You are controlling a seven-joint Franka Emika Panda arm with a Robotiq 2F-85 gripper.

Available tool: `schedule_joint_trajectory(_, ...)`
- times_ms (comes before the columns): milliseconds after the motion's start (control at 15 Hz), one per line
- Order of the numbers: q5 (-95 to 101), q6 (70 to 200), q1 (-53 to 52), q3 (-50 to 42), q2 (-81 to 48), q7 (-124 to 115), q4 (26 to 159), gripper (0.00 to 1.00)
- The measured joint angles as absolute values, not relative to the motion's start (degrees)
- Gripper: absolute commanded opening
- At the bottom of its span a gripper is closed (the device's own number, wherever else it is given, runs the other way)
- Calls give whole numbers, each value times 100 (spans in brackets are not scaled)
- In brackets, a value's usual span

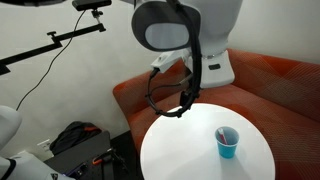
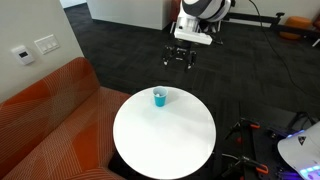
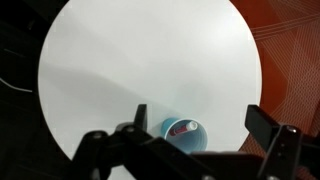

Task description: Put the marker on the table

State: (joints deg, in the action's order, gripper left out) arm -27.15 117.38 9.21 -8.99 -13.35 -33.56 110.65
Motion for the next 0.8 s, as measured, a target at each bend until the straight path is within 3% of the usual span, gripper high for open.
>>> schedule_joint_trajectory(800,-3530,11700,1281,-899,-2553,-3284,10306,100)
